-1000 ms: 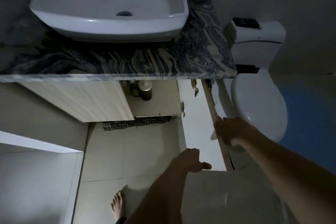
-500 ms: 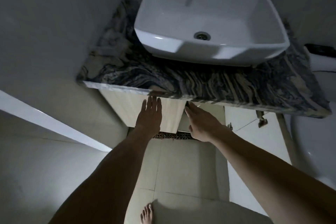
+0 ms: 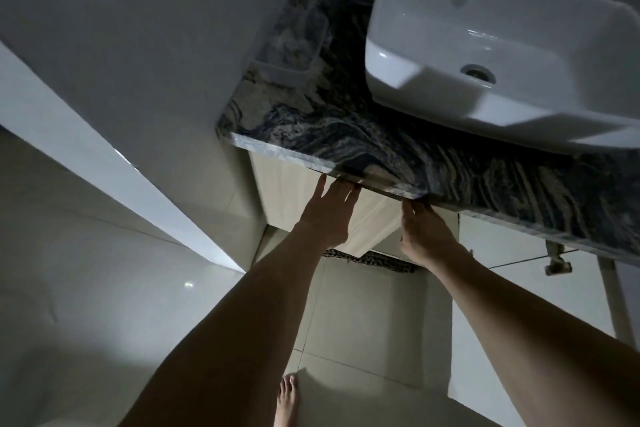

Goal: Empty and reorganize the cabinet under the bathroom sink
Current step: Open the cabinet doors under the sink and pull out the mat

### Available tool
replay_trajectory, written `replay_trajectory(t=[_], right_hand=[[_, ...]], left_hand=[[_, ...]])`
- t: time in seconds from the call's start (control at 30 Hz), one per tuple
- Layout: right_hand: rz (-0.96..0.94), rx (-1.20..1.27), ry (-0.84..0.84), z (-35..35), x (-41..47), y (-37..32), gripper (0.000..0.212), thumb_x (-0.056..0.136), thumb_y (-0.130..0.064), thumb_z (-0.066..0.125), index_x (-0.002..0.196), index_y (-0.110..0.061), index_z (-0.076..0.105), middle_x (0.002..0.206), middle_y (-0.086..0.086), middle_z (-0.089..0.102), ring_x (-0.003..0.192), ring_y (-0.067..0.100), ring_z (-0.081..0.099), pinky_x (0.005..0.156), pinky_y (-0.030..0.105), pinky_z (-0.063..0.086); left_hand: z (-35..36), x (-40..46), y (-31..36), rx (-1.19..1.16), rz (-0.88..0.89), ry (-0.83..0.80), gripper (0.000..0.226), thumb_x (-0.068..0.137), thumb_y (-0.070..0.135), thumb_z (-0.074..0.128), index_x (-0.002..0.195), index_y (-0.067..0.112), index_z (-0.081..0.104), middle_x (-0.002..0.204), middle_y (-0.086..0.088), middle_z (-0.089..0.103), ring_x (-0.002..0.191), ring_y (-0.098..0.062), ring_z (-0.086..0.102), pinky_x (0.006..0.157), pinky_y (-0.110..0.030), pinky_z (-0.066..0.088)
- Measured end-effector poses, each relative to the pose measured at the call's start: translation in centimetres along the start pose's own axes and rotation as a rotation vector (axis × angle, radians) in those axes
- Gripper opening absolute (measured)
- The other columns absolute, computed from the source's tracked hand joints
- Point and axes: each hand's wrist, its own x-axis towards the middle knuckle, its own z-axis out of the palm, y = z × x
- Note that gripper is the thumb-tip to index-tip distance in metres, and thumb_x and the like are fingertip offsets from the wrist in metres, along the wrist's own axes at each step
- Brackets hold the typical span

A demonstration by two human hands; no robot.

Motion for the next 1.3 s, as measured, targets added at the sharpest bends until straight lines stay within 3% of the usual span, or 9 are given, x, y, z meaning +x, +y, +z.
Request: replay_trajectory(t=[0.1,0.17,0.27,0.37,0.63,0.73,0.97,1.1,1.3], right_hand=[[-0.059,-0.059,0.042,-1.7,-0.3,-0.8,0.035,0.099,-0.013,0.050,0.132,-0.001,0.054,0.128,0.020,0.062,0.116,0.031,0.061,0.100,0.035,0.046],[-0.093,-0.069,-0.003,-2.8,-1.3,-1.7,0.030,0.103,-0.026,0.050,0.117,-0.004,0.065,0.114,0.017,0.069,0.106,0.031,0.066,0.086,0.033,0.050],[-0.128,-0.010,-0.146,-3.6,-2.8,-2.9,0.035,0.099,-0.037,0.061,0.079,-0.009,0.058,0.078,0.008,0.063,0.081,0.026,0.067,0.062,0.024,0.044],[-0.136,0.136,-0.262,-3.3,-3.9,-4.5,0.047,0.089,-0.038,0.074,0.057,-0.013,0.049,0.056,-0.001,0.056,0.051,0.013,0.056,0.042,0.015,0.034],[-0.212,0.240,-0.414,-1.8,-6.7,-10.3,0.038,0.080,-0.040,0.082,0.072,-0.004,0.074,0.055,0.000,0.068,0.041,0.010,0.062,0.050,0.023,0.054],[-0.217,0.253,-0.506,-0.9,-6.7,-12.4,0.033,0.081,-0.039,0.082,0.078,-0.006,0.076,0.064,0.001,0.075,0.056,0.014,0.073,0.061,0.026,0.062],[-0.363,0.377,-0.651,2.9,-6.6,-21.3,0.030,0.100,-0.027,0.060,0.116,-0.002,0.052,0.079,0.010,0.072,0.061,0.024,0.068,0.067,0.042,0.062],[-0.461,0.463,-0.571,2.1,-7.9,-27.7,0.034,0.101,-0.037,0.053,0.092,-0.007,0.066,0.070,0.005,0.071,0.057,0.025,0.068,0.067,0.047,0.062],[-0.387,0.523,-0.386,0.5,-9.0,-35.2,0.045,0.090,-0.041,0.044,0.114,-0.006,0.061,0.099,0.009,0.070,0.091,0.031,0.068,0.085,0.041,0.056]], left_hand=[[0.1,-1.3,0.3,-0.081,-0.015,0.043,0.072,0.094,0.025,0.043,0.157,0.014,0.009,0.164,-0.004,0.001,0.151,-0.019,0.001,0.121,-0.047,-0.002],[0.6,-2.5,0.2,-0.224,-0.029,0.188,0.059,0.094,0.028,0.046,0.151,0.017,0.034,0.158,0.000,0.029,0.147,-0.016,0.024,0.120,-0.046,0.012],[1.4,-4.5,-0.2,-0.358,-0.059,0.444,0.032,0.087,0.030,0.055,0.113,0.021,0.071,0.121,0.004,0.067,0.118,-0.018,0.060,0.106,-0.046,0.040],[0.4,-6.1,-0.7,-0.452,-0.181,0.409,0.026,0.088,0.031,0.057,0.093,0.016,0.078,0.096,-0.004,0.073,0.097,-0.028,0.066,0.093,-0.041,0.047],[-3.1,-10.3,-0.7,-0.551,-0.661,0.093,0.041,0.085,0.023,0.066,0.123,0.013,0.053,0.118,-0.007,0.057,0.109,-0.028,0.056,0.083,-0.040,0.050],[-3.8,-11.9,-2.5,-0.812,-0.879,-0.099,0.042,0.078,0.029,0.075,0.113,0.011,0.059,0.113,-0.008,0.064,0.106,-0.029,0.063,0.082,-0.035,0.050],[-5.6,-16.1,-8.5,-1.122,-0.860,-0.382,0.010,0.072,0.002,0.065,0.078,-0.004,0.071,0.074,-0.017,0.073,0.066,-0.030,0.073,0.063,-0.044,0.062],[-5.0,-16.9,-13.0,-0.935,-0.887,-0.440,0.011,0.067,-0.009,0.060,0.060,-0.002,0.066,0.061,-0.017,0.070,0.053,-0.027,0.071,0.058,-0.039,0.061],[-4.6,-17.6,-18.0,-0.728,-0.950,-0.401,0.013,0.077,-0.002,0.056,0.085,-0.001,0.066,0.083,-0.017,0.072,0.074,-0.030,0.073,0.072,-0.037,0.061]])
